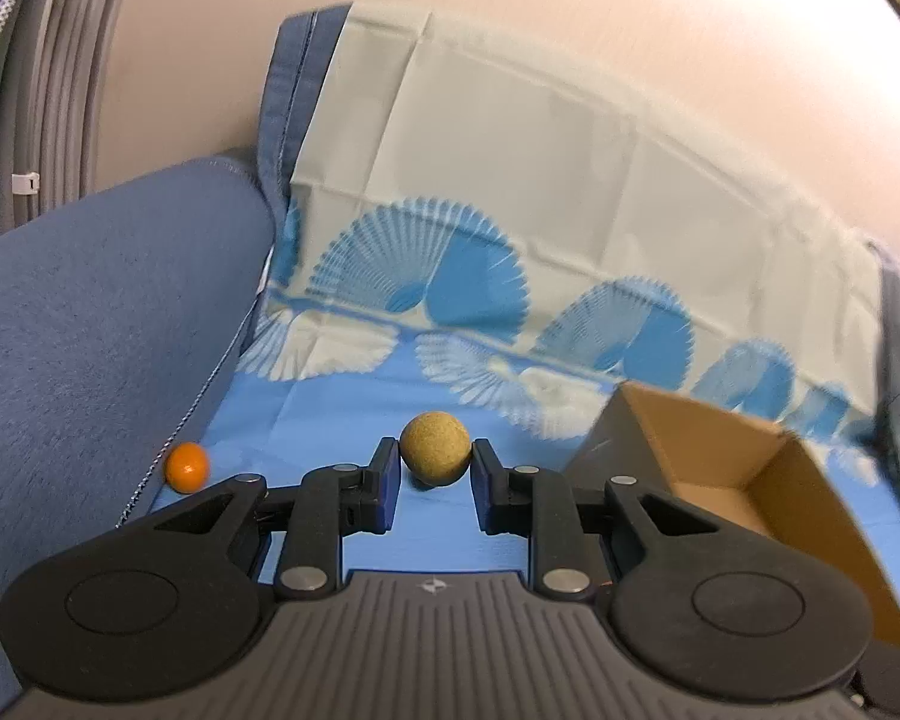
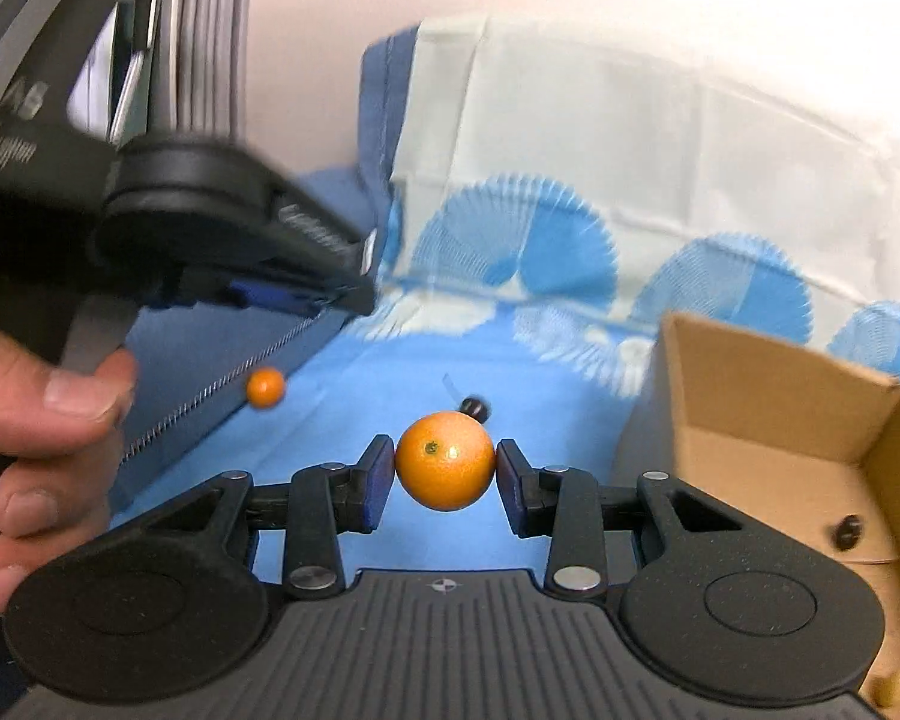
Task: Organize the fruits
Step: 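Lift the mandarin and yellow-green fruit and carry both tools over the box, then open the right tool to drop the mandarin while the left tool releases the yellow-green fruit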
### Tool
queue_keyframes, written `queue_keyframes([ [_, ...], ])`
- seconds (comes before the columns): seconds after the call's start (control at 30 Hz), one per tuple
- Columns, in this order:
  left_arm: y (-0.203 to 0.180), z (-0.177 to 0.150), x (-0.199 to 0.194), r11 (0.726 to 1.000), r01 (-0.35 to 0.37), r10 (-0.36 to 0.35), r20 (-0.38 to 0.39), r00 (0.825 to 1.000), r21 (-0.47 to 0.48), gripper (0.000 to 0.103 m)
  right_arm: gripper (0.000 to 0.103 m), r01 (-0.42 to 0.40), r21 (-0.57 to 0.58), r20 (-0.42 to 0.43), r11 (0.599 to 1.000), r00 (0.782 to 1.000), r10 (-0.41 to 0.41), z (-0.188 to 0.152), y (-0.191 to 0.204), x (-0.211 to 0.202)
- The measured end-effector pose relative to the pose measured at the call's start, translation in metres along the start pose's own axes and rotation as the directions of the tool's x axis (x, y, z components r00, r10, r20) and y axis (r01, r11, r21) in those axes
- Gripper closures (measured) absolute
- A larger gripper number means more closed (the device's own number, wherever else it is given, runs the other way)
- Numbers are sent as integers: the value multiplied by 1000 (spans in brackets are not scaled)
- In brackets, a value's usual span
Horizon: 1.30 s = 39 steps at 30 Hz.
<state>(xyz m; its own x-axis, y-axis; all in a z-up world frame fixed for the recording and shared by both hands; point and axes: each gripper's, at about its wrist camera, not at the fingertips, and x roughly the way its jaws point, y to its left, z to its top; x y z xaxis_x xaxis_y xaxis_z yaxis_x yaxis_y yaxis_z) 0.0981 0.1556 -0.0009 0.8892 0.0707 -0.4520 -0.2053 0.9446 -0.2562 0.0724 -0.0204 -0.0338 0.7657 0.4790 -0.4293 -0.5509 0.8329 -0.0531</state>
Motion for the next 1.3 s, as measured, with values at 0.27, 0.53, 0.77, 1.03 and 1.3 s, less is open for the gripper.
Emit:
queue_keyframes([
  [0.27, -28, -12, -25, 996, 67, -69, 33, 997, 52, 75, 64, 27, 24, 145, 999, 989, -30, 6, -41, -60],
  [0.53, -57, -26, -24, 977, 131, -135, 16, 991, 166, 75, 64, 128, -23, 179, 992, 976, -122, 16, -111, -99],
  [0.77, -77, -40, -11, 959, 133, -135, -10, 991, 249, 75, 64, 230, 98, 146, 968, 959, -242, -7, -185, -109],
  [1.03, -90, -48, 8, 942, 128, -122, -39, 992, 309, 75, 64, 319, 181, 106, 930, 934, -341, -26, -213, -111],
  [1.3, -90, -49, 12, 942, 124, -116, -46, 992, 313, 75, 64, 359, 232, 75, 904, 920, -385, -29, -228, -109],
])
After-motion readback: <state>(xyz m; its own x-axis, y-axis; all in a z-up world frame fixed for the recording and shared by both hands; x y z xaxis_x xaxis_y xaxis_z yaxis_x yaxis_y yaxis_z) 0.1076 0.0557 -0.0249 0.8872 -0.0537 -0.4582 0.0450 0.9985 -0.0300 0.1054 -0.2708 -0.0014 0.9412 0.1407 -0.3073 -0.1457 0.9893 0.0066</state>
